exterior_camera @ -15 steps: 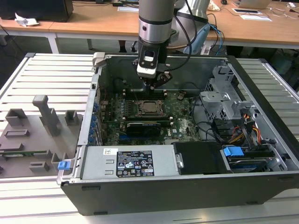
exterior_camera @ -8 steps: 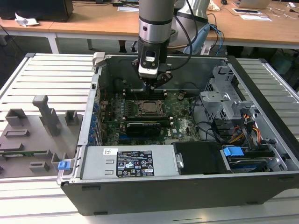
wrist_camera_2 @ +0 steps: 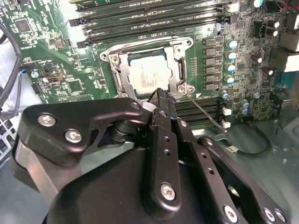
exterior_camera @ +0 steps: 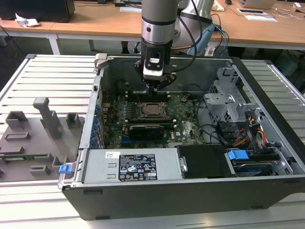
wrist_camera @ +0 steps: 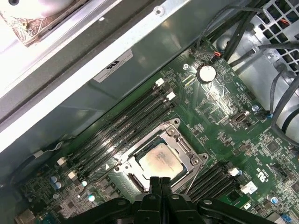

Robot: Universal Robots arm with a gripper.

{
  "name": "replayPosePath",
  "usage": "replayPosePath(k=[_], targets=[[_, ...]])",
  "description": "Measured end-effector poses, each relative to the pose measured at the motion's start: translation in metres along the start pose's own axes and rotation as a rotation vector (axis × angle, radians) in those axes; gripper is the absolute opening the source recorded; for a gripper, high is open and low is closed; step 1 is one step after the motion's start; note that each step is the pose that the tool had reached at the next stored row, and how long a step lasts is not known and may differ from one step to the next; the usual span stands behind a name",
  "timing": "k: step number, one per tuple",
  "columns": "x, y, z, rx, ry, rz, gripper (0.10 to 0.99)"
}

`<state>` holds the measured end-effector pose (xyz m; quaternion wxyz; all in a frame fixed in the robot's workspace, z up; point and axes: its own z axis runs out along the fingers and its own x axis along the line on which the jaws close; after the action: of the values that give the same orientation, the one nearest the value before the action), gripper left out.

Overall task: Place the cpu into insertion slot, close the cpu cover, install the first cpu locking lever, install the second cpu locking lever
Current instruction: 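Install the first cpu locking lever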

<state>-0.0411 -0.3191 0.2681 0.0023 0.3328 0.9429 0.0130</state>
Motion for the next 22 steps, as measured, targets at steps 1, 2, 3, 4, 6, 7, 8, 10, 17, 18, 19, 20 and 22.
replayPosePath(k=[1, 2, 3, 4, 6, 7, 8, 10, 17, 18, 19, 20, 22], targets=[[0.0000, 0.0000, 0.0000, 0.000, 0.0001, -0.004, 0.106], [0.0000, 0.0000, 0.0000, 0.000, 0.0003, -0.010, 0.106], [0.0000, 0.0000, 0.0000, 0.000, 0.0003, -0.014, 0.106], [0.0000, 0.0000, 0.0000, 0.000, 0.0004, -0.018, 0.106], [0.0000, 0.0000, 0.0000, 0.000, 0.0007, -0.027, 0.106], [0.0000, 0.0000, 0.0000, 0.000, 0.0008, -0.031, 0.106], [0.0000, 0.0000, 0.0000, 0.000, 0.0009, -0.036, 0.106], [0.0000, 0.0000, 0.0000, 0.000, 0.0012, -0.045, 0.106], [0.0000, 0.0000, 0.0000, 0.000, 0.0020, -0.077, 0.106], [0.0000, 0.0000, 0.0000, 0.000, 0.0021, -0.082, 0.106], [0.0000, 0.0000, 0.0000, 0.001, 0.0023, -0.088, 0.106], [0.0000, 0.0000, 0.0000, 0.000, 0.0025, -0.097, 0.106], [0.0000, 0.0000, 0.0000, 0.001, 0.0028, -0.108, 0.106]])
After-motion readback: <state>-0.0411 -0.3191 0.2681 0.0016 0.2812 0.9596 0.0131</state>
